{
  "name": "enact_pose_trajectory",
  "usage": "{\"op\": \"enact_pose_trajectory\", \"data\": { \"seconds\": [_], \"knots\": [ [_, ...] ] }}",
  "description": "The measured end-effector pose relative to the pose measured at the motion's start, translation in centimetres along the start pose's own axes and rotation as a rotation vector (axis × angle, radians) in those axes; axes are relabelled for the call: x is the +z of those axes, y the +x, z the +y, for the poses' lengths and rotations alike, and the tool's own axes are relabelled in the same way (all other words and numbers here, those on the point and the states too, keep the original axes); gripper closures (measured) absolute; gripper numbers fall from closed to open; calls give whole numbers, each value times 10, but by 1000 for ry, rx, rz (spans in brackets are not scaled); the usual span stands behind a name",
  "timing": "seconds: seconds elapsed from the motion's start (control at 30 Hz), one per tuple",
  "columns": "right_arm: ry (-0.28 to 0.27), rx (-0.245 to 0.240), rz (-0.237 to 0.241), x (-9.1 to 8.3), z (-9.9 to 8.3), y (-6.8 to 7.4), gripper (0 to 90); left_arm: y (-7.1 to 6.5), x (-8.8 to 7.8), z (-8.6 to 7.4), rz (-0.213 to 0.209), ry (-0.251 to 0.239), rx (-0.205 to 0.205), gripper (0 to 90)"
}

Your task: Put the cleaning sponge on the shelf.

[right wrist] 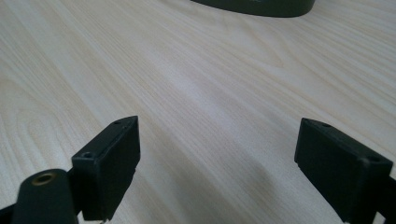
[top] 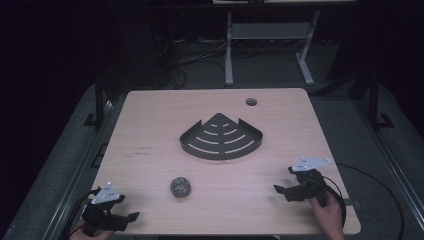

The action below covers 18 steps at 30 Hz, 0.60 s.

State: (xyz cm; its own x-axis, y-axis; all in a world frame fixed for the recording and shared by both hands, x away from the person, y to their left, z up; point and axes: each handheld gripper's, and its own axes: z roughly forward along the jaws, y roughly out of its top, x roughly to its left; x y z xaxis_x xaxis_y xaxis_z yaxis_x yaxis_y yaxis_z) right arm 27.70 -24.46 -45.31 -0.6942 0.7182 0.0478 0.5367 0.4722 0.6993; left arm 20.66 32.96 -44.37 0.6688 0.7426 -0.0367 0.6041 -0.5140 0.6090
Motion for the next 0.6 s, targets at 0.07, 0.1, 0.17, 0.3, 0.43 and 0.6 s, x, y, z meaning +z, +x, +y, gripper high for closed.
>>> {"op": "enact_pose_trajectory", "data": {
  "seconds": [0.07, 0.1, 0.17, 0.3, 0.43, 0.6],
  "knots": [
    [0, 0, 0, 0, 0, 0, 139, 0, 1, 1, -2, 1, 6, 193],
    [0, 0, 1, 0, 0, 0, 139, -1, 1, 1, -3, 2, 1, 193],
    [0, 0, 1, 0, 0, 0, 138, -1, 1, 1, -5, 2, 0, 193],
    [-3, -2, 3, -1, 0, 0, 139, -2, 2, 3, -5, 8, 5, 193],
    [-1, -6, 5, 0, 0, 1, 139, -3, 3, 5, -8, 12, 13, 193],
    [-4, -1, 3, -1, -1, 0, 139, -6, 7, 10, -12, 26, 30, 193]
  ]
}}
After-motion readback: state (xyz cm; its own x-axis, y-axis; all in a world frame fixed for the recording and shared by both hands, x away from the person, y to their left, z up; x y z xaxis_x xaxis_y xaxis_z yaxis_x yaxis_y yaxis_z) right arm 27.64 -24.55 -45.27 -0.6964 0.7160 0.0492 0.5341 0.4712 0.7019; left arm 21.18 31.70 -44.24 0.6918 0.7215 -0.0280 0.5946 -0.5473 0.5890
